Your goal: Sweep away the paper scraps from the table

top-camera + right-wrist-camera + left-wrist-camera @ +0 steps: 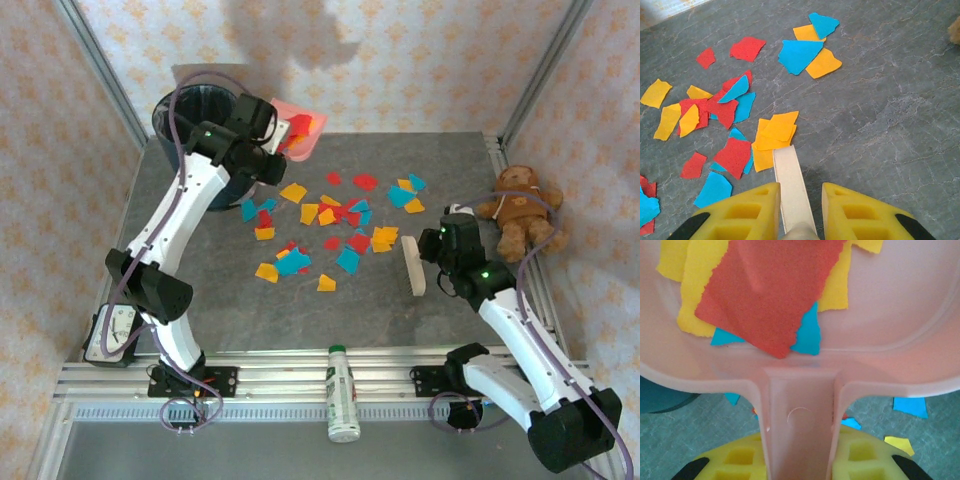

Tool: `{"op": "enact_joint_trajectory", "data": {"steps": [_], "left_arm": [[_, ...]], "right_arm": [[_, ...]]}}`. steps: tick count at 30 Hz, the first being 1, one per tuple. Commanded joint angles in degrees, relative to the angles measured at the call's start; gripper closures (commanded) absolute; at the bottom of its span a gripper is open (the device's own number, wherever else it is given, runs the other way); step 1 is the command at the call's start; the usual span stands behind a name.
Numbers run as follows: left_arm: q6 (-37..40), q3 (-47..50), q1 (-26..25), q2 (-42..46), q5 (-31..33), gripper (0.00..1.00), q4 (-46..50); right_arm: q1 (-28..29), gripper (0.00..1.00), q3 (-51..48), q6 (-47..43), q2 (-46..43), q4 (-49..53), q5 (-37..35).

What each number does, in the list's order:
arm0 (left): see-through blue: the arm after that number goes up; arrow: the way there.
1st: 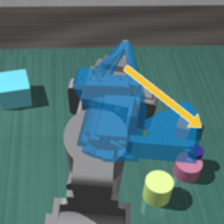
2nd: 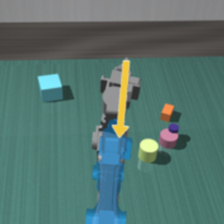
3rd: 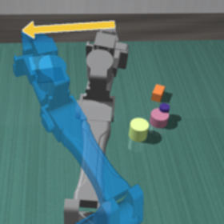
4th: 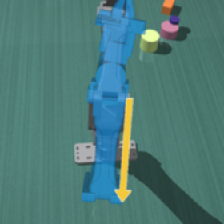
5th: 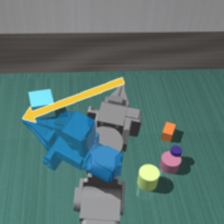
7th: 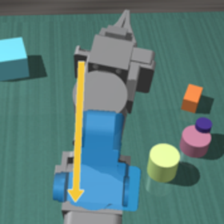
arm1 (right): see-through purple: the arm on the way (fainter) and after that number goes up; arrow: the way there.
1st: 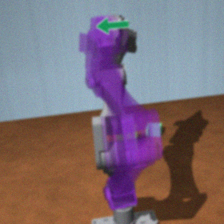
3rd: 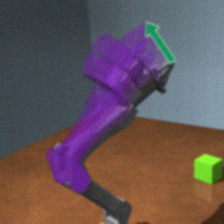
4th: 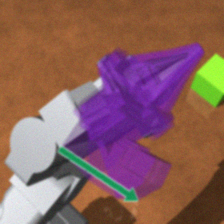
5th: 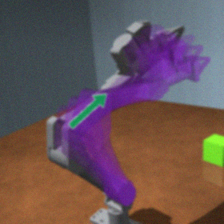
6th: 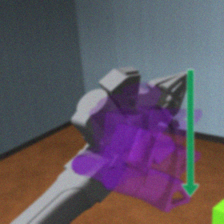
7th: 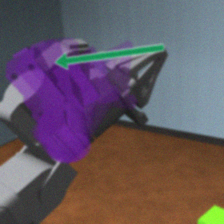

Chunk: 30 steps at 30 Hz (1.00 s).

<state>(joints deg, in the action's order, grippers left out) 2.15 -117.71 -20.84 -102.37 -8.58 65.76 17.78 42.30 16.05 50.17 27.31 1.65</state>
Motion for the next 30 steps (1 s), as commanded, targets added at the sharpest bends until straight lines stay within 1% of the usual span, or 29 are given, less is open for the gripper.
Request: {"op": "enact_joint_trajectory", "data": {"steps": [1, 5, 9, 17, 30], "left_arm": [[-2.47, -2.74, 1.74, -0.21, -0.17, 1.00, 1.83], [-4.20, -4.37, 3.75, -0.67, -1.36, 1.00, 1.72], [-6.85, -5.81, 6.61, -1.65, -4.43, 1.00, 1.14], [-13.20, -8.78, 13.34, -4.28, -14.65, 1.00, -1.20], [-22.66, -8.70, 19.51, -5.96, -24.48, 1.00, -8.38]], "right_arm": [[-0.35, 1.00, -0.47, 0.03, 0.33, -2.32, 0.58], [-0.29, 1.00, -0.42, -0.06, 0.77, -2.54, 0.97], [-0.32, 1.00, -0.29, -0.06, 0.98, -2.53, 1.29], [-0.32, 1.00, 0.32, -0.07, 1.35, -2.17, 1.72], [-0.31, 1.00, 0.66, -0.04, 2.12, -2.09, 2.26]]}}
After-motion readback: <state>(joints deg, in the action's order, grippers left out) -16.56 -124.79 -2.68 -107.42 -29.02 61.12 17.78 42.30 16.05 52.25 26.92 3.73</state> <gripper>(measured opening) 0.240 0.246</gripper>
